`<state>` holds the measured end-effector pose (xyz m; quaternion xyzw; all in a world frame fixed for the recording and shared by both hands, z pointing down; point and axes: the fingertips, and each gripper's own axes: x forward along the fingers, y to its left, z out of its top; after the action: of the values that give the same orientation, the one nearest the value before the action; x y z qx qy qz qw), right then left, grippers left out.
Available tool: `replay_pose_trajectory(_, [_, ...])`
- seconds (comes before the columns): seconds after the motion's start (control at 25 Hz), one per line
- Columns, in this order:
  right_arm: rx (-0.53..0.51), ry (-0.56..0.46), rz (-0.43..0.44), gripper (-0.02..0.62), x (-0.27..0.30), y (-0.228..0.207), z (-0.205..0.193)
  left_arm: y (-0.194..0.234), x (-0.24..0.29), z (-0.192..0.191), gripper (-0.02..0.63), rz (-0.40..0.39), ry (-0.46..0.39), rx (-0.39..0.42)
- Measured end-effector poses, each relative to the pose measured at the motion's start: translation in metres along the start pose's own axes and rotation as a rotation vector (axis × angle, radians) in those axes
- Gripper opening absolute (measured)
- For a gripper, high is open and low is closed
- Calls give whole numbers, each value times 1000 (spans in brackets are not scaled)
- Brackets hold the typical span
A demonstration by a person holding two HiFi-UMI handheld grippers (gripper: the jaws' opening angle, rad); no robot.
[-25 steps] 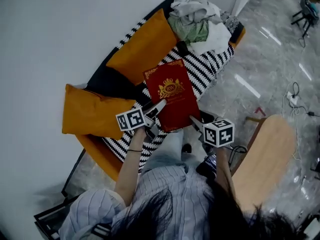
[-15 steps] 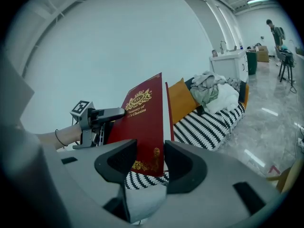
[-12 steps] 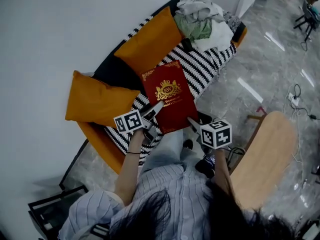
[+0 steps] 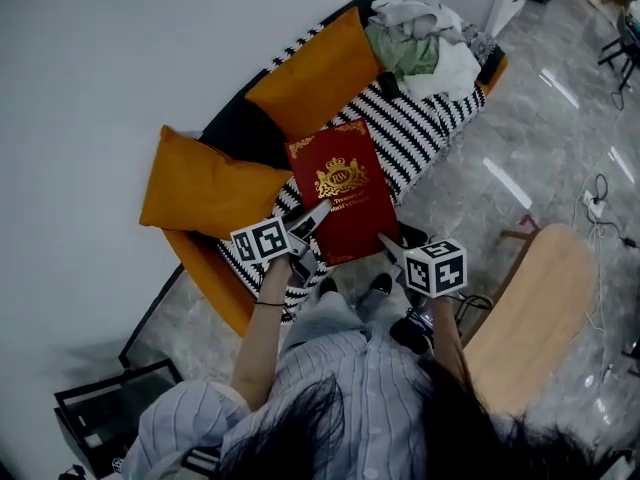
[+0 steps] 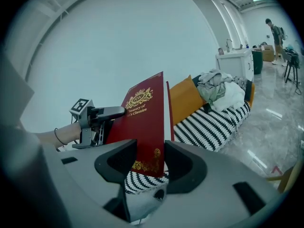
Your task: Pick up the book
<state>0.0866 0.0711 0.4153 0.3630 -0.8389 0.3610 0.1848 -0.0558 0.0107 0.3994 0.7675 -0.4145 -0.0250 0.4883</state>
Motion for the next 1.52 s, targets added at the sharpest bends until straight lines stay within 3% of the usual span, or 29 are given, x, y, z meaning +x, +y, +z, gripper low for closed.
replay_pose_trajectory(0.56, [12, -18, -18, 192, 24, 45, 1, 19, -39, 25, 304, -22, -7, 37])
replay_pose_trajectory(0.76, [14, -24, -45, 190, 43, 117, -24, 47, -110, 25, 302, -44, -3, 29])
replay_pose_trajectory(0.96, [20, -44, -77, 190, 53, 157, -40, 65, -147, 22, 302, -70, 10, 13])
replay_pose_trajectory(1.28, [76, -50, -119, 190, 56, 201, -81, 83, -188, 2, 302, -100, 68, 28])
replay_pose_trajectory(1.52, [98, -13, -150, 190, 40, 210, -114, 86, -199, -35, 302, -110, 99, -23])
